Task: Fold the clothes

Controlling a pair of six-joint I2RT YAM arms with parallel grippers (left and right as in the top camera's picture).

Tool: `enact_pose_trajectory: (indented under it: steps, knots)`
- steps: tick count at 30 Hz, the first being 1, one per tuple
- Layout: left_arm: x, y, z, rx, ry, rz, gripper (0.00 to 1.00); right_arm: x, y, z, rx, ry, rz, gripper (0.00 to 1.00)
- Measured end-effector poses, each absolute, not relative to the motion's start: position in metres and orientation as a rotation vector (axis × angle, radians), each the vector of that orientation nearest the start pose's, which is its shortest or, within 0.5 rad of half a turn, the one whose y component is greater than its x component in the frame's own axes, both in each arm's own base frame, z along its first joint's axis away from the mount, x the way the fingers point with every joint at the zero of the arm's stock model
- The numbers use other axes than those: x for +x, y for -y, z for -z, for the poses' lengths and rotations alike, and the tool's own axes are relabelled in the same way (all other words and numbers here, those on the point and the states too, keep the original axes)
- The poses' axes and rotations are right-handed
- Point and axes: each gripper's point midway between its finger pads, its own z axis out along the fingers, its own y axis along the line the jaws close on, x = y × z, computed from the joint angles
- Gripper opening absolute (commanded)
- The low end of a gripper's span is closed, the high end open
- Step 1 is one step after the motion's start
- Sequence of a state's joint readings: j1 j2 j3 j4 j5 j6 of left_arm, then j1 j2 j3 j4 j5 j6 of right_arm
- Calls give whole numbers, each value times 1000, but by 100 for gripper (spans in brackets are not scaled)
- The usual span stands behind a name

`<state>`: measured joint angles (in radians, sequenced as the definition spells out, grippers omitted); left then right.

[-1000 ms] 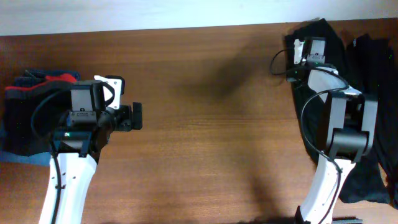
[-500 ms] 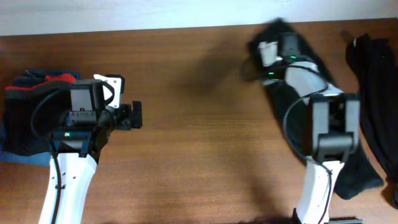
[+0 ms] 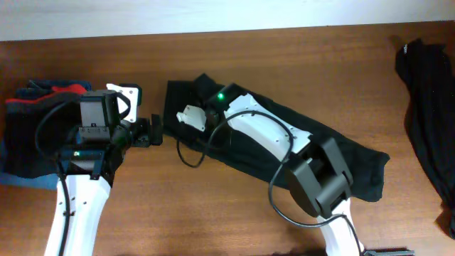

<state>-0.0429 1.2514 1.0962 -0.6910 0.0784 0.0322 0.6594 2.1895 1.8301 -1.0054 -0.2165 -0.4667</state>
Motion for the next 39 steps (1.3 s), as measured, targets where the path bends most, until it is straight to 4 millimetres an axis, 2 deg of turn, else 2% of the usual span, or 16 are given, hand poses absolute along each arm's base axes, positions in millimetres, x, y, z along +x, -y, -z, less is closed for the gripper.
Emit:
enact_pose_trajectory:
  steps: [3, 4, 6, 7, 8, 9, 11, 12, 15, 19, 24, 27, 29, 30, 34, 39]
  knots:
    - [350, 29, -202, 127, -2413, 100, 99, 371, -310, -97, -1468, -2456, -322, 43]
    - [350, 29, -202, 127, -2413, 100, 99, 384, -302, -119, -1371, -2454, -319, 49]
    - [350, 29, -202, 127, -2413, 100, 99, 403, -281, -152, -1217, -2451, -309, 50]
    - [350, 29, -202, 127, -2413, 100, 99, 413, -262, -173, -1104, -2462, -307, 51]
    - [350, 29, -202, 127, -2413, 100, 99, 418, -250, -183, -1035, -2472, -306, 51]
    - [350, 29, -202, 127, -2413, 100, 99, 427, -225, -201, -907, -2491, -303, 55]
    - [350, 29, -202, 127, -2412, 100, 99, 436, -171, -229, -647, -2535, -289, 88]
    - [350, 29, -202, 127, -2411, 100, 99, 435, -125, -243, -431, -2584, -278, 99]
    - [358, 29, -207, 127, -2376, 99, 98, 420, -47, -253, -101, -2663, -265, 99]
    - [370, 29, -202, 127, -2368, 98, 97, 382, 37, -244, 309, -2780, -286, 99]
    - [391, 44, -169, 172, -2418, 116, 97, 345, 102, -222, 670, -2823, -333, 98]
    - [400, 56, -139, 208, -2473, 129, 97, 325, 122, -200, 813, -2847, -366, 99]
    - [405, 59, -124, 216, -2499, 133, 97, 317, 126, -184, 861, -2869, -390, 99]
    - [408, 59, -119, 218, -2503, 132, 97, 312, 126, -169, 890, -2886, -408, 99]
    - [426, 61, -110, 217, -2468, 132, 97, 289, 128, -116, 1005, -2928, -472, 99]
    - [428, 62, -92, 220, -2500, 133, 97, 259, 143, -73, 1183, -2898, -505, 99]
